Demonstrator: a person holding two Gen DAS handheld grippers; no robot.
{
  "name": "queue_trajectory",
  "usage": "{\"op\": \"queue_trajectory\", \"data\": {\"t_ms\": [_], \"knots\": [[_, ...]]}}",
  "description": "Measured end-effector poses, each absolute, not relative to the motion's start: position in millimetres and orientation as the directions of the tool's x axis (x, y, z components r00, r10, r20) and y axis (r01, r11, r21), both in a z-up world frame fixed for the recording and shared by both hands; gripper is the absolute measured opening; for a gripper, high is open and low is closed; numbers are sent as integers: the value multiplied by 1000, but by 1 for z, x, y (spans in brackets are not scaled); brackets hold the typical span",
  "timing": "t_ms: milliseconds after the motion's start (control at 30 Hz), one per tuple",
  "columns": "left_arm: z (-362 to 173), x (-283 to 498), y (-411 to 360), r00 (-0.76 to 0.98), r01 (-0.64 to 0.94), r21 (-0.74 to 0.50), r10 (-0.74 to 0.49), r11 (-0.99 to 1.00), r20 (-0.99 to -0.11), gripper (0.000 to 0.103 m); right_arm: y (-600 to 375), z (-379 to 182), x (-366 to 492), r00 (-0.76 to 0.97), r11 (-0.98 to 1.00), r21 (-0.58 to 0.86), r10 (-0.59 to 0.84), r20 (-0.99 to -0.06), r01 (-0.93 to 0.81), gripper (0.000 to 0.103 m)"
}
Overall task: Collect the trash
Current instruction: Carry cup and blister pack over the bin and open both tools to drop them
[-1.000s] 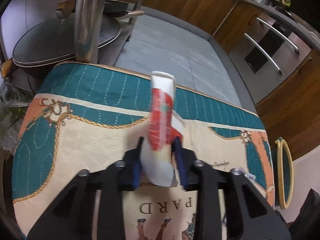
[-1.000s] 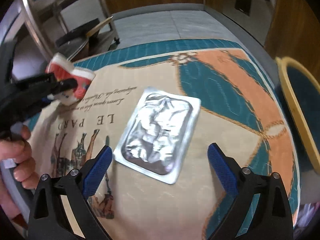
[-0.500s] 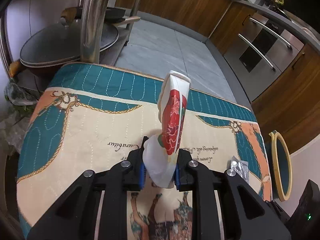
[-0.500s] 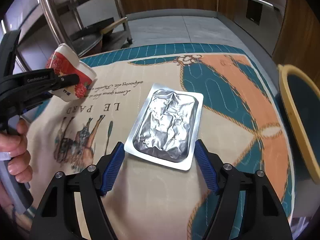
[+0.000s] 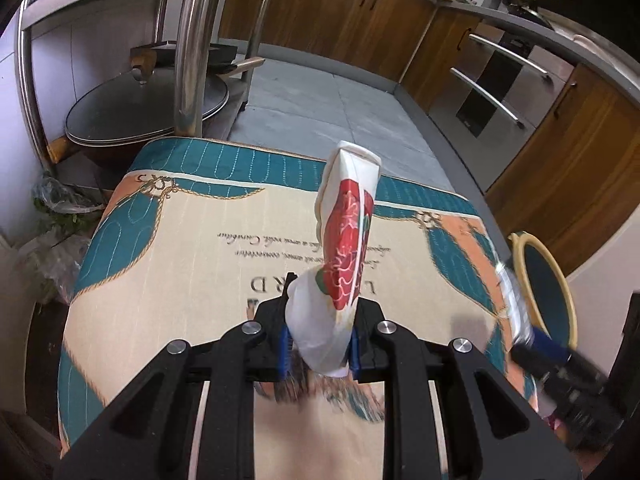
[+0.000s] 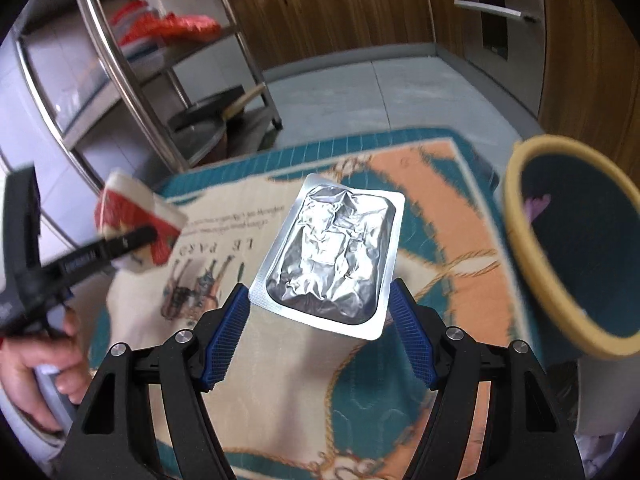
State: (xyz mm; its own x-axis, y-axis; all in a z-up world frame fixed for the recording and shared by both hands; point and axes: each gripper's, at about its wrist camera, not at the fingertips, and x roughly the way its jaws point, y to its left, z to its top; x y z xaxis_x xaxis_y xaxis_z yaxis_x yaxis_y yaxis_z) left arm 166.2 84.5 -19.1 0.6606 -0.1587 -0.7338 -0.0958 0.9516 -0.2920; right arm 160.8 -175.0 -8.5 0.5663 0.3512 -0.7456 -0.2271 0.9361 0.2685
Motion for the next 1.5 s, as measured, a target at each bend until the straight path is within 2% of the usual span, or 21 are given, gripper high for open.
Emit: {"op": "queue_trajectory", "data": {"t_ms": [400, 933, 1500], "knots": [[-3, 126, 42, 681, -14, -304, -213, 953, -700, 20, -251, 41, 148, 671, 947, 214, 320, -669, -239, 72], [19, 134, -4, 685, 36, -311, -250, 950, -685, 20, -307, 35, 144, 728, 942, 302, 307, -612, -144, 72], [52, 173, -110, 676, 213, -295, -359, 931, -644, 20, -359, 32, 146, 775, 935, 354, 237, -586, -19, 72]]}}
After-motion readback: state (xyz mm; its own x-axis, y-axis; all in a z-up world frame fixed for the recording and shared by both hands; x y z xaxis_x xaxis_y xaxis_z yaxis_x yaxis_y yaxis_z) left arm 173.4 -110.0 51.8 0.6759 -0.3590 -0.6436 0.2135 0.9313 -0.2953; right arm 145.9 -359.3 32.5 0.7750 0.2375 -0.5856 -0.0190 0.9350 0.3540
